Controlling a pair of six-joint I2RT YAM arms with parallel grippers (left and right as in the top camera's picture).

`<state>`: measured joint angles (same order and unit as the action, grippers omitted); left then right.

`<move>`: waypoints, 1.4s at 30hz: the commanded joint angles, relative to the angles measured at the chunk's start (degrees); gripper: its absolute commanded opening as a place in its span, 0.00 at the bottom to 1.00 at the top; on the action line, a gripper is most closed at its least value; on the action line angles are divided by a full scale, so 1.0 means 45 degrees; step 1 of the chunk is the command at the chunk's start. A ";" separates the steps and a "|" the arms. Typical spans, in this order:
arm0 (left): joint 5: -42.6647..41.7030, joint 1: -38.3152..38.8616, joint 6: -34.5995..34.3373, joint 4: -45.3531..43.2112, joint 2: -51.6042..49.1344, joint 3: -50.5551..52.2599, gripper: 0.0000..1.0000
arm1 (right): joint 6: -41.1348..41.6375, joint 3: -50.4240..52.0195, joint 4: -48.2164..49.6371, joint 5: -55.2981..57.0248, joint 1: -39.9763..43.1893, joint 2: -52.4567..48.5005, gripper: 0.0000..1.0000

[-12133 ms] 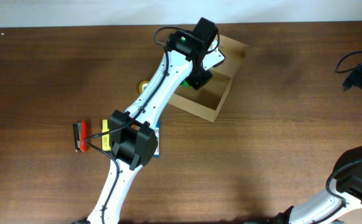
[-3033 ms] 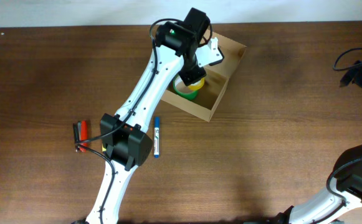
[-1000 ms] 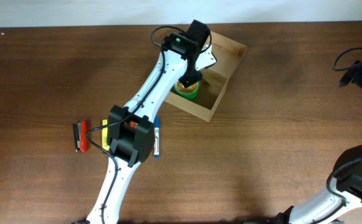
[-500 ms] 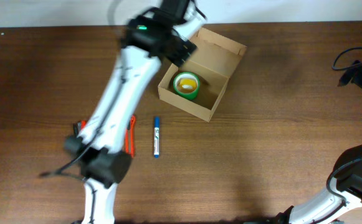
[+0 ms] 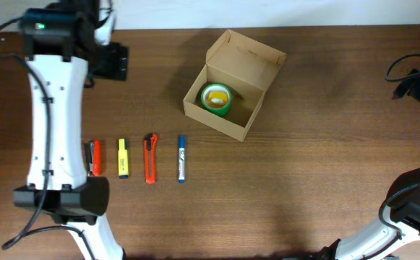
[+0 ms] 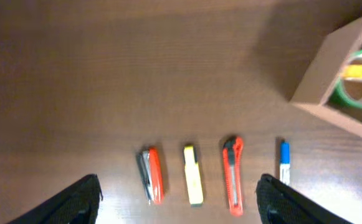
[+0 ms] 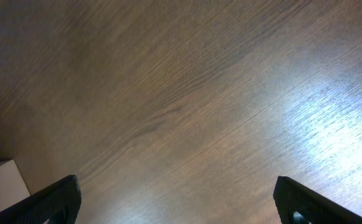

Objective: Pack container
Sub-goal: 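Release the yellow tape and move the left gripper to the stapler, then lower the left gripper and grasp the red-and-black stapler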

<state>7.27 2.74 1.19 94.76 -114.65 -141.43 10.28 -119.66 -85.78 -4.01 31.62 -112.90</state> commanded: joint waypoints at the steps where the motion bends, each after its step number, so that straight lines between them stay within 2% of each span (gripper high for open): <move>1: -0.0563 -0.0801 -0.0457 0.0267 -0.0034 0.0869 0.82 | -0.0083 0.0053 0.0049 -0.0078 -0.0019 -0.0185 0.99; 6: -0.0510 -0.1365 -0.0155 -0.0549 0.0476 0.3711 0.84 | -0.0087 0.0053 0.0053 -0.0073 -0.0019 -0.0185 0.99; 14: -0.0330 -0.1685 0.0408 -0.3283 0.2210 0.9831 0.84 | -0.0092 0.0053 0.0063 -0.0063 -0.0019 -0.0185 0.99; 21: -0.1807 -0.3133 0.1307 -0.4872 0.3682 1.3833 0.84 | -0.0092 0.0053 -0.0073 -0.0053 -0.0019 -0.0185 0.99; 30: -0.2244 -0.3959 0.1671 -0.6154 0.3818 1.5654 0.84 | -0.0092 0.0053 -0.0073 0.0029 -0.0019 -0.0185 0.99; 36: -0.2025 -0.4022 0.1676 -0.7577 0.3735 1.5756 0.84 | -0.0092 0.0053 -0.0068 0.0029 -0.0019 -0.0185 0.99; 42: -0.2006 -0.4537 0.1739 -0.7922 0.2759 1.5756 0.84 | -0.0087 0.0053 -0.0039 0.0024 -0.0019 -0.0185 0.99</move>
<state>-1.52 -16.56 7.94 59.24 -99.72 -70.81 10.26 -119.66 -85.91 -4.01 31.62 -112.90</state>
